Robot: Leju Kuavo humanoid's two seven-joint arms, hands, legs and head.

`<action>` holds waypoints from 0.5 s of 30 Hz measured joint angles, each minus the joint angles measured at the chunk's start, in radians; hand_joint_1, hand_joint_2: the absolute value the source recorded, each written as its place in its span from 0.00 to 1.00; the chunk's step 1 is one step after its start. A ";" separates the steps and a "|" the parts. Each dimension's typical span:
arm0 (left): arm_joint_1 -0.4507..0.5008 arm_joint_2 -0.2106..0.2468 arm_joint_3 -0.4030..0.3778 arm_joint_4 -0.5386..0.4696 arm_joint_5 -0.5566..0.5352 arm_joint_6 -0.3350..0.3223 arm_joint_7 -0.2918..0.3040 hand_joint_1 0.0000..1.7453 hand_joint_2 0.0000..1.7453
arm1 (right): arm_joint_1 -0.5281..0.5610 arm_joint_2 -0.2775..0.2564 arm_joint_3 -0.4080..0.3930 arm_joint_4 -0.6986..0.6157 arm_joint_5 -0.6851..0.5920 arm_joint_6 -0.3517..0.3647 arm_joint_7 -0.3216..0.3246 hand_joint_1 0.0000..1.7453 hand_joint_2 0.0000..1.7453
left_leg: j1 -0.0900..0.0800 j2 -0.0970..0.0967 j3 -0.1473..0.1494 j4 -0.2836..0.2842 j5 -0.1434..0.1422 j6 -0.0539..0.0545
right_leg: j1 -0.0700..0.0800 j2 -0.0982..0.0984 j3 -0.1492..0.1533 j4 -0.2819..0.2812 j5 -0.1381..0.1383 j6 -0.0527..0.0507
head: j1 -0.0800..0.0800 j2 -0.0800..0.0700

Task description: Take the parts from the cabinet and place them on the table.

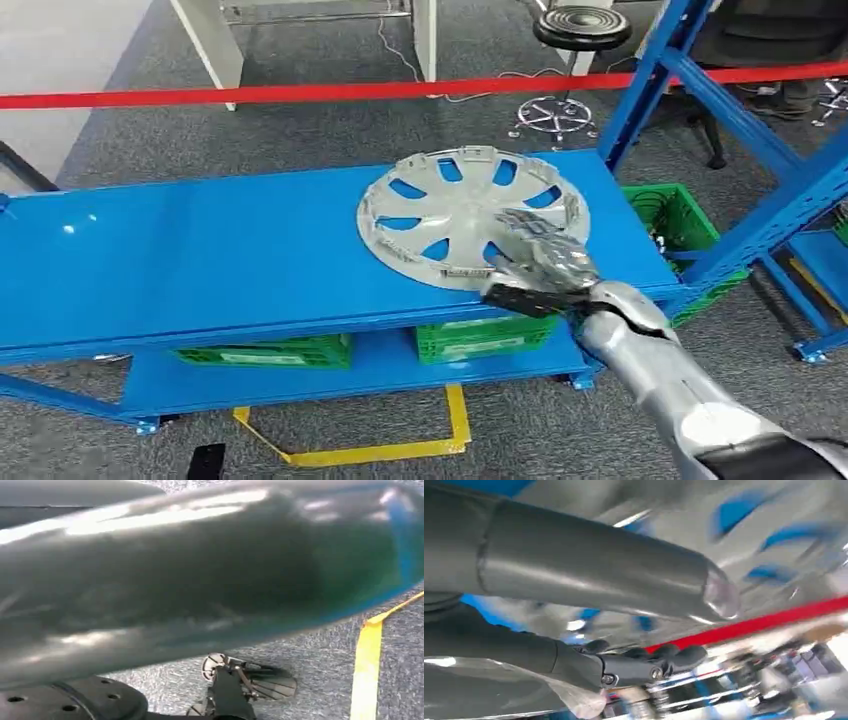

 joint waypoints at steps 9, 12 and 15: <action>-0.010 -0.004 -0.025 0.000 -0.035 0.001 0.024 0.00 0.00 | -0.084 0.095 0.148 0.114 0.065 0.027 0.090 0.00 0.00 | 0.008 -0.001 0.008 -0.014 0.009 0.023 | -0.001 -0.003 -0.137 0.272 -0.103 0.021 | 0.007 0.000; -0.013 -0.006 -0.034 0.000 -0.043 -0.001 0.033 0.00 0.00 | -0.125 0.133 0.177 0.147 0.074 0.045 0.134 0.00 0.00 | 0.008 -0.002 0.008 -0.002 -0.002 0.010 | 0.000 -0.003 -0.022 0.022 -0.001 0.013 | 0.007 0.000; -0.018 -0.009 -0.035 0.000 -0.045 -0.001 0.036 0.00 0.00 | -0.143 0.167 0.198 0.179 0.080 0.052 0.167 0.00 0.00 | 0.004 -0.001 0.001 0.004 -0.001 -0.004 | 0.005 0.000 -0.004 0.011 -0.008 0.005 | 0.007 0.000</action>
